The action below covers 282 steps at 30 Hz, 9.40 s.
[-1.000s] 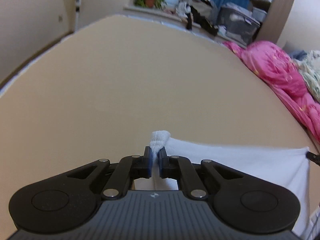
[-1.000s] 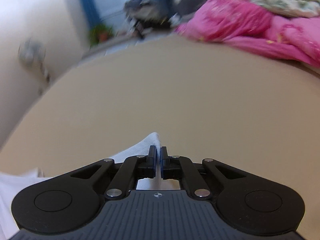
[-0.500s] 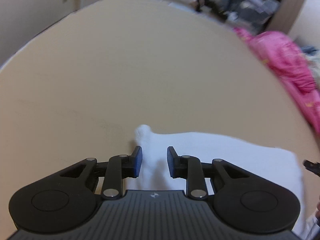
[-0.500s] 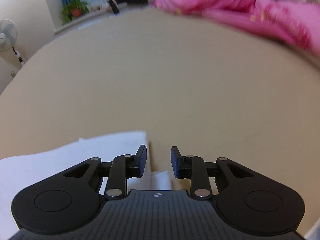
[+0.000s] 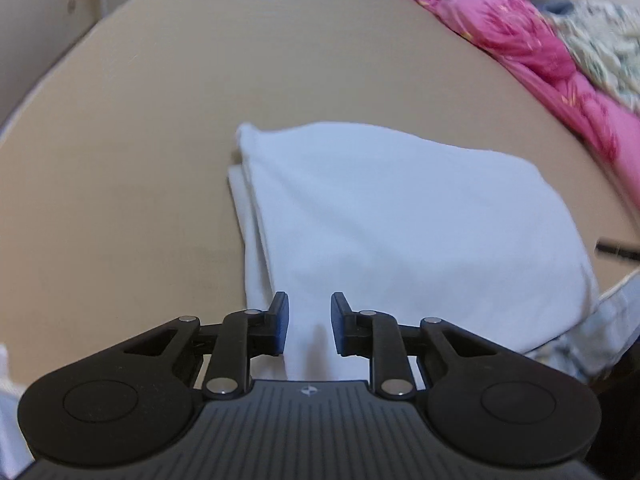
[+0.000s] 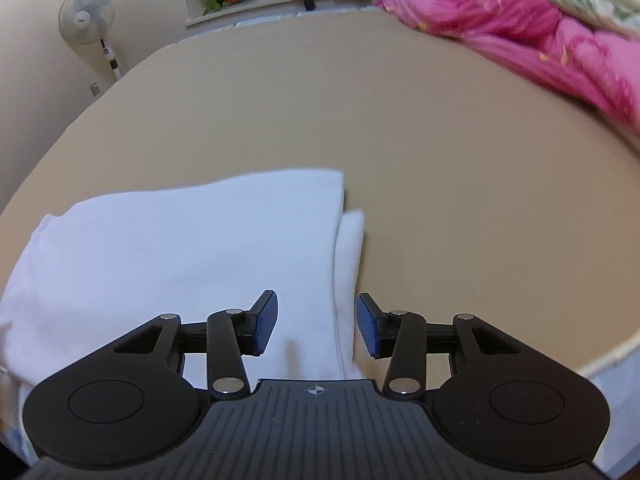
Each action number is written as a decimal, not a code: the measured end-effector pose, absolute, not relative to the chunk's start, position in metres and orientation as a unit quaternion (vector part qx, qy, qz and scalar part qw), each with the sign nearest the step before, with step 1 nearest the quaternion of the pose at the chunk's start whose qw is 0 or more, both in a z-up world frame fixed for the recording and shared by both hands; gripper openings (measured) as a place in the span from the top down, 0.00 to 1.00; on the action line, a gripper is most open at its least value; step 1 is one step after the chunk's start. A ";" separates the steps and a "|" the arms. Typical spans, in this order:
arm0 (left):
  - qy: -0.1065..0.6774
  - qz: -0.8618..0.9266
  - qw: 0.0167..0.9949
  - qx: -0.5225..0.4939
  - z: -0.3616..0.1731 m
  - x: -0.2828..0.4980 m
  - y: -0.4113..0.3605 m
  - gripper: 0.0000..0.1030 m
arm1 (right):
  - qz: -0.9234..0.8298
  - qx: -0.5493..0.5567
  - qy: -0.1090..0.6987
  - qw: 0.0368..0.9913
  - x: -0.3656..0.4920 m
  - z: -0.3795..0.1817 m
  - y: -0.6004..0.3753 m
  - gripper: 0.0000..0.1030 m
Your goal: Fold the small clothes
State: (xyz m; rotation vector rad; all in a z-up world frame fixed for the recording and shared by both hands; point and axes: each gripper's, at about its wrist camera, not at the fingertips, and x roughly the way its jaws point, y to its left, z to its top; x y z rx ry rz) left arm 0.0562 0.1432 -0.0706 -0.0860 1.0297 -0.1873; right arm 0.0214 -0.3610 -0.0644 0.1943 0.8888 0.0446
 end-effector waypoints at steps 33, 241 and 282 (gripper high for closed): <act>0.531 -0.015 0.826 -0.188 -0.099 0.081 0.190 0.51 | -0.063 0.175 0.409 0.893 0.001 -0.068 -0.413 0.59; 0.335 0.034 0.941 0.042 -0.010 -0.060 0.036 0.00 | 0.055 0.081 0.315 0.944 -0.081 0.017 -0.201 0.20; 0.348 0.006 0.937 0.023 -0.030 -0.037 0.026 0.00 | 0.083 0.030 0.302 0.949 -0.063 0.007 -0.169 0.13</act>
